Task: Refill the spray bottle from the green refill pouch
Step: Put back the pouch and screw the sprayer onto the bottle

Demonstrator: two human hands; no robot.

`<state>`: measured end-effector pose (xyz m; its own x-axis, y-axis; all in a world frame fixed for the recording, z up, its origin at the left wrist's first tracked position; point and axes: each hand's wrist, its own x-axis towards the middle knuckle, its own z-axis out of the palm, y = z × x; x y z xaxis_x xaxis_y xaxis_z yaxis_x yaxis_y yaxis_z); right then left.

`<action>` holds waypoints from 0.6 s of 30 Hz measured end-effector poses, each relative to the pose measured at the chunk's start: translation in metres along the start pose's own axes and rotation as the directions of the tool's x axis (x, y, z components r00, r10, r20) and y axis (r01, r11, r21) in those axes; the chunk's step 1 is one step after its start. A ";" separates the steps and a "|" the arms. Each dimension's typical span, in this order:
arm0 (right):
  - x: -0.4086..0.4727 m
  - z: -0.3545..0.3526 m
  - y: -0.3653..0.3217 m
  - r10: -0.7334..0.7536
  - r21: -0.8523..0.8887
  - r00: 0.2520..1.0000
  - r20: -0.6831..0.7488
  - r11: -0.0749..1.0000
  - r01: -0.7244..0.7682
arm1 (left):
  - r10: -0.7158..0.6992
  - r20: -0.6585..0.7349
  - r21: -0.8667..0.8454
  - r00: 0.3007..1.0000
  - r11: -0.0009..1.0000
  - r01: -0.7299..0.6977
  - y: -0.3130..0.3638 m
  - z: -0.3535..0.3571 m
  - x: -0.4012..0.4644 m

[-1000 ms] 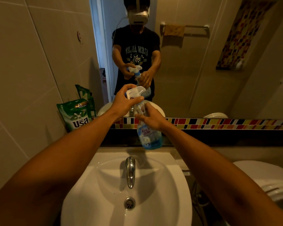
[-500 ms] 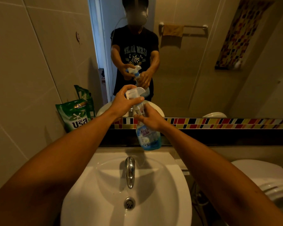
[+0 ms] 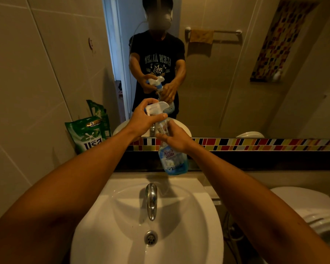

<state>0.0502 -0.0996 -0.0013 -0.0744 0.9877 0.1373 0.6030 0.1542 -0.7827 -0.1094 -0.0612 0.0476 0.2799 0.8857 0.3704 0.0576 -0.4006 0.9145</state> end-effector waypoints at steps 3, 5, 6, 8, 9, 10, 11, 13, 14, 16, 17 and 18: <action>0.000 0.000 0.000 -0.006 0.002 1.000 0.005 1.000 0.006 | 0.028 -0.004 0.023 1.000 0.999 -0.028 -0.003 -0.001 -0.001; -0.001 -0.001 0.000 -0.003 0.017 1.000 0.009 1.000 0.003 | 0.012 0.005 0.024 1.000 1.000 -0.012 -0.002 -0.002 -0.001; -0.001 -0.001 0.000 -0.003 0.027 1.000 0.009 1.000 0.003 | 0.003 0.012 0.022 1.000 1.000 -0.004 -0.002 -0.003 0.000; -0.001 -0.001 0.002 -0.006 0.040 1.000 0.011 0.999 0.006 | -0.009 0.031 0.026 0.999 1.000 0.008 -0.004 -0.004 0.001; -0.002 -0.002 0.002 -0.005 0.042 1.000 0.013 0.999 0.004 | -0.012 0.042 0.029 0.999 1.000 0.011 -0.005 -0.005 0.002; -0.002 -0.002 0.002 -0.002 0.046 1.000 0.016 0.999 0.001 | -0.017 0.052 0.024 0.998 1.000 0.016 -0.006 -0.005 0.003; -0.003 -0.003 0.002 0.002 0.048 1.000 0.018 0.999 -0.002 | -0.028 0.059 0.013 0.998 1.000 0.027 -0.008 -0.006 0.004; -0.003 -0.002 0.003 0.001 0.045 1.000 0.015 0.999 -0.002 | -0.048 0.064 -0.009 0.997 0.999 0.048 -0.007 -0.005 0.004; -0.003 -0.002 0.002 -0.001 0.043 1.000 0.013 0.999 0.001 | -0.048 0.061 -0.010 0.997 0.999 0.049 -0.006 -0.004 0.003; -0.003 0.000 0.002 -0.008 0.036 1.000 0.010 0.999 0.008 | -0.033 0.039 -0.001 0.999 0.999 0.033 -0.004 -0.001 0.001; -0.002 0.000 0.002 -0.010 0.033 1.000 0.008 0.999 0.010 | -0.017 0.023 0.002 1.000 1.000 0.017 -0.004 -0.001 0.000; -0.002 0.001 0.002 -0.013 0.031 1.000 0.009 0.999 0.013 | -0.003 0.012 0.003 1.000 1.000 0.003 -0.006 0.000 0.000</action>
<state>0.0508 -0.1012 -0.0035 -0.0891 0.9858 0.1421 0.5775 0.1674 -0.7991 -0.1101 -0.0585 0.0427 0.2912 0.8841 0.3654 0.0609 -0.3983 0.9152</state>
